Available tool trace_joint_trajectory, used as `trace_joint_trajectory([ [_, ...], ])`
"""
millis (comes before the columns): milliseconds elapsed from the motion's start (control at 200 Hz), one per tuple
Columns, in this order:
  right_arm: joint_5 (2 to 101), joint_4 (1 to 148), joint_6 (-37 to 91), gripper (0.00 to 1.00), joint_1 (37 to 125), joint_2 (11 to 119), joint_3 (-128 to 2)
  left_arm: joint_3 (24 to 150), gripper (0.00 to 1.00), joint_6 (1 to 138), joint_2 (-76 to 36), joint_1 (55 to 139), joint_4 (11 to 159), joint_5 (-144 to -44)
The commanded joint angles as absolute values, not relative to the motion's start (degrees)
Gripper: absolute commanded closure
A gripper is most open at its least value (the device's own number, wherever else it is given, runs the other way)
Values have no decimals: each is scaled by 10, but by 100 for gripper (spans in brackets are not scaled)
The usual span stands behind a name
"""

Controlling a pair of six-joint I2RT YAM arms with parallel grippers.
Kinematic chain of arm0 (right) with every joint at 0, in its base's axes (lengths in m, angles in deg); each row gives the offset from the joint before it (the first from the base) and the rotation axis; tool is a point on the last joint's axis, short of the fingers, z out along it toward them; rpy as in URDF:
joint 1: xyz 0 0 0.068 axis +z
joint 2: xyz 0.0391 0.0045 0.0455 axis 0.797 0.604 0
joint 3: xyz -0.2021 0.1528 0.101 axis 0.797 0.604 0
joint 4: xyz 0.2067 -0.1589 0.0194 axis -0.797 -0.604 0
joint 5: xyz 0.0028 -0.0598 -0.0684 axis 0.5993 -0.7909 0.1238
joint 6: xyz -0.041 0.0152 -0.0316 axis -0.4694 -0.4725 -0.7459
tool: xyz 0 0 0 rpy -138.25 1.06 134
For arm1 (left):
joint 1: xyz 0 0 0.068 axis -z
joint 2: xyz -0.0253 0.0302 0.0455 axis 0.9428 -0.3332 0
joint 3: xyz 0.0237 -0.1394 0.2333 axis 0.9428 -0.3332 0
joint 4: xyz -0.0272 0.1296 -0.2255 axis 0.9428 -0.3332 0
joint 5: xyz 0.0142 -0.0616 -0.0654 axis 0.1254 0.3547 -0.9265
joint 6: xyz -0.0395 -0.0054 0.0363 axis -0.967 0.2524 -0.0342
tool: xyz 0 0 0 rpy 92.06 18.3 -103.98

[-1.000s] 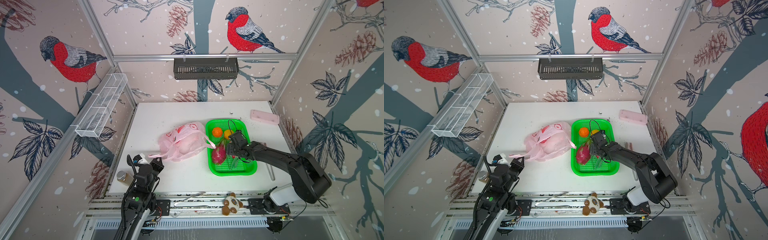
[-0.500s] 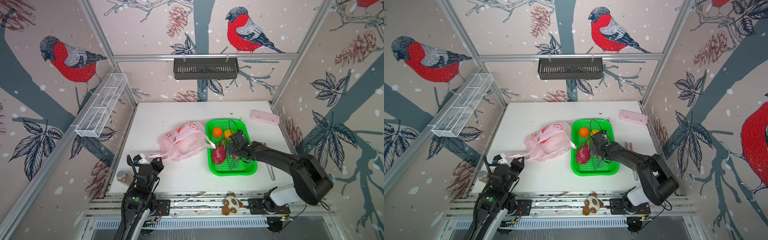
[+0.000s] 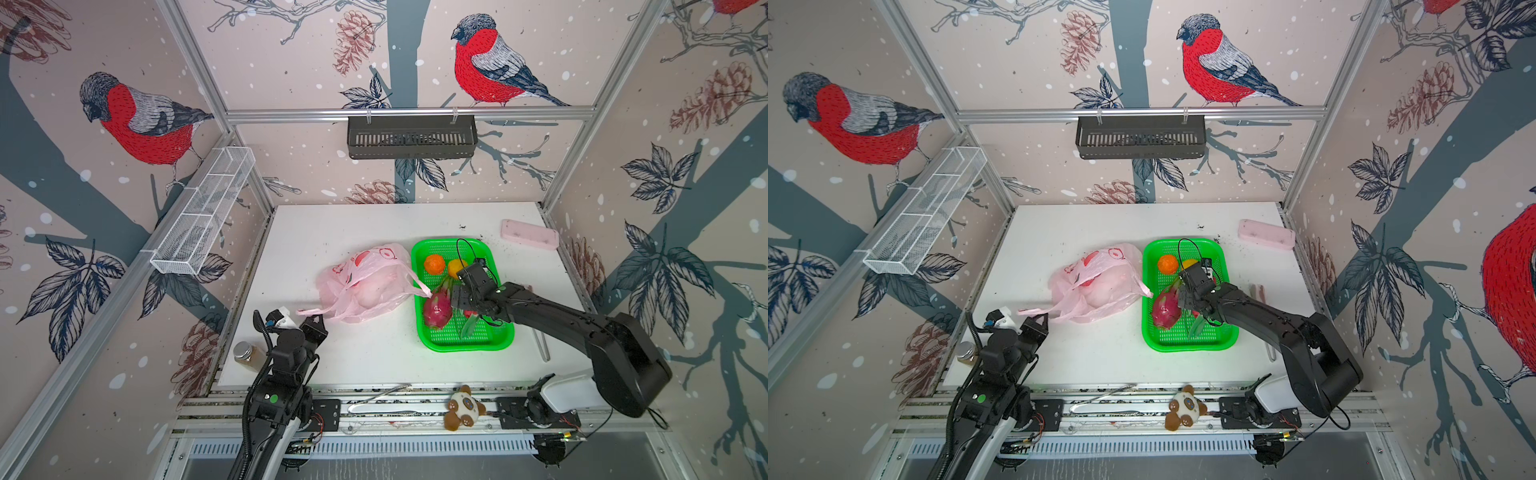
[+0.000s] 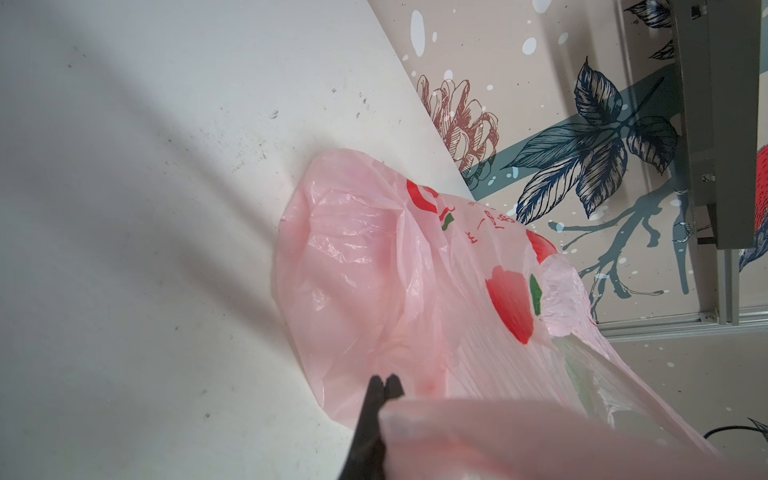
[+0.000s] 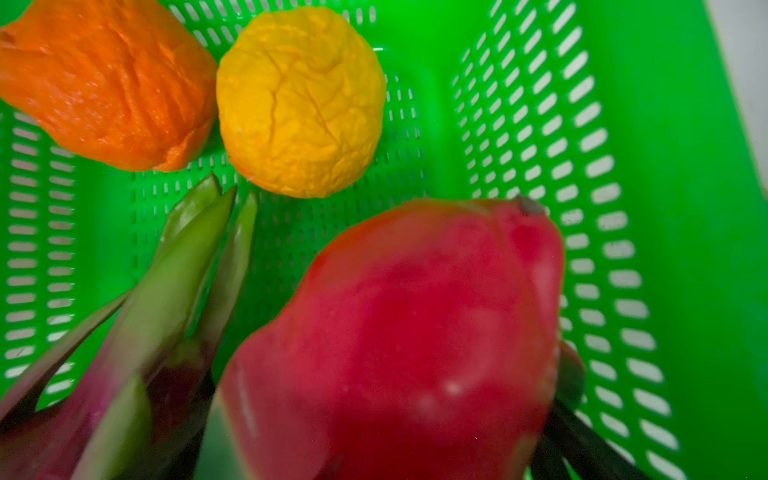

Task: Untie the knot of the plastic bag and take out the fruit
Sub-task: 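Set the dragon fruit beside the other fruit and open the right gripper, then move the right gripper from the basket back into the bag opening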

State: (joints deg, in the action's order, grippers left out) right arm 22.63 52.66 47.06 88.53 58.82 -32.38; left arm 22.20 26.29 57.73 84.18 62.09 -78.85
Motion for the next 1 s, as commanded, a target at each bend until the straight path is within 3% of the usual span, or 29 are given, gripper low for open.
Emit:
trace_joint_trajectory([
  [0, 204, 504, 484, 1, 895, 576, -336, 224, 100, 266, 577, 842, 625, -791],
  [385, 138, 443, 534, 0, 928, 475, -367, 226, 100, 271, 577, 842, 626, -793],
  [620, 106, 479, 511, 3, 984, 405, -408, 227, 100, 273, 576, 842, 624, -793],
  [801, 100, 525, 464, 7, 1053, 427, -481, 229, 100, 273, 576, 842, 618, -791],
  [996, 124, 611, 397, 12, 1146, 523, -573, 232, 100, 272, 576, 842, 611, -783],
])
